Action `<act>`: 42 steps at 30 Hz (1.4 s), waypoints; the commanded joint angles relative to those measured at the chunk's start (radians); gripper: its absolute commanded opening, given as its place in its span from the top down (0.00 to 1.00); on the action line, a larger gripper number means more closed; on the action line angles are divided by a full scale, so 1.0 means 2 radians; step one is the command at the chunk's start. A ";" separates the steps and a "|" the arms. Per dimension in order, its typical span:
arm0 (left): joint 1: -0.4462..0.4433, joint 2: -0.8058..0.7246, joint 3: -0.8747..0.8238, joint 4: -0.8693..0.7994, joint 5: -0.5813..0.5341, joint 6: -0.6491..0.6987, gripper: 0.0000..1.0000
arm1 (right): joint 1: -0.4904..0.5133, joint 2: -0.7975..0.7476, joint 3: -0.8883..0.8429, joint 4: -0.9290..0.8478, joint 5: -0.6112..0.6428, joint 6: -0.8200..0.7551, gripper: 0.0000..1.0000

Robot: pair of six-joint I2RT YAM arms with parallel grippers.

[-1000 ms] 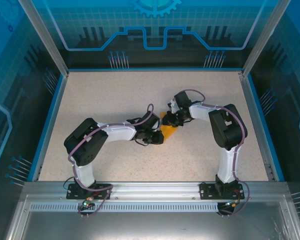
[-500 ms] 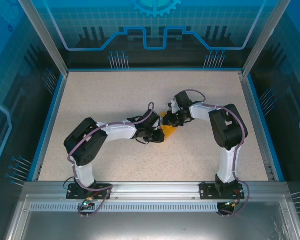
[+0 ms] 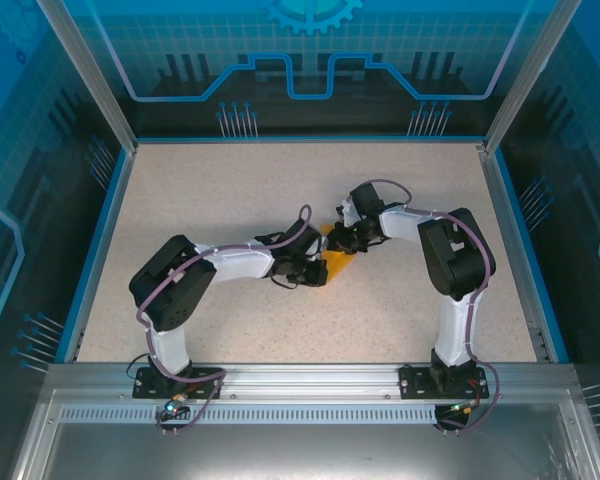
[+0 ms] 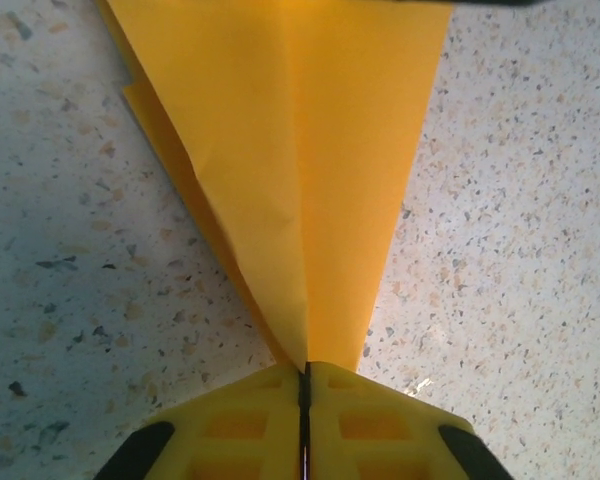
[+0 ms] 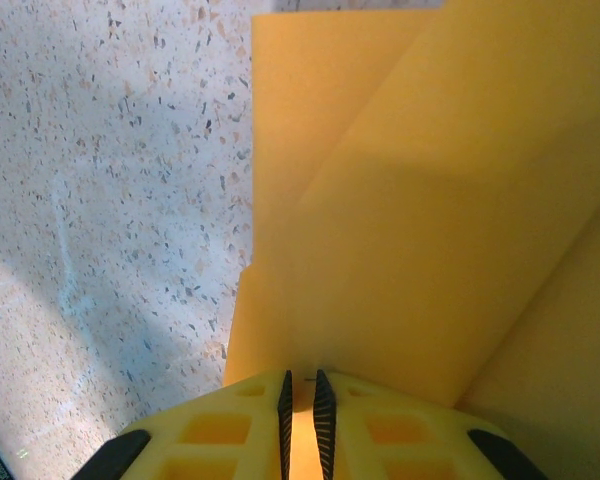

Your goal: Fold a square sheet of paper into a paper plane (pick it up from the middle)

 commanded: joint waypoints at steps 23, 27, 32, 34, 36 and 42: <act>0.016 -0.011 0.019 0.014 0.053 -0.026 0.71 | -0.014 -0.006 -0.035 -0.027 0.028 -0.016 0.82; 0.016 -0.001 0.026 0.011 0.055 -0.026 0.78 | -0.014 -0.008 -0.033 -0.030 0.028 -0.016 0.82; 0.016 0.003 0.024 0.015 0.064 -0.025 0.91 | -0.014 -0.006 -0.033 -0.028 0.027 -0.015 0.82; 0.016 0.006 0.024 0.010 0.066 -0.023 0.92 | -0.014 -0.006 -0.032 -0.028 0.027 -0.016 0.82; 0.016 0.012 0.026 0.004 0.066 -0.021 0.94 | -0.014 -0.006 -0.033 -0.028 0.027 -0.017 0.82; 0.016 0.022 0.023 -0.008 0.053 -0.026 0.93 | -0.015 -0.004 -0.032 -0.029 0.027 -0.018 0.82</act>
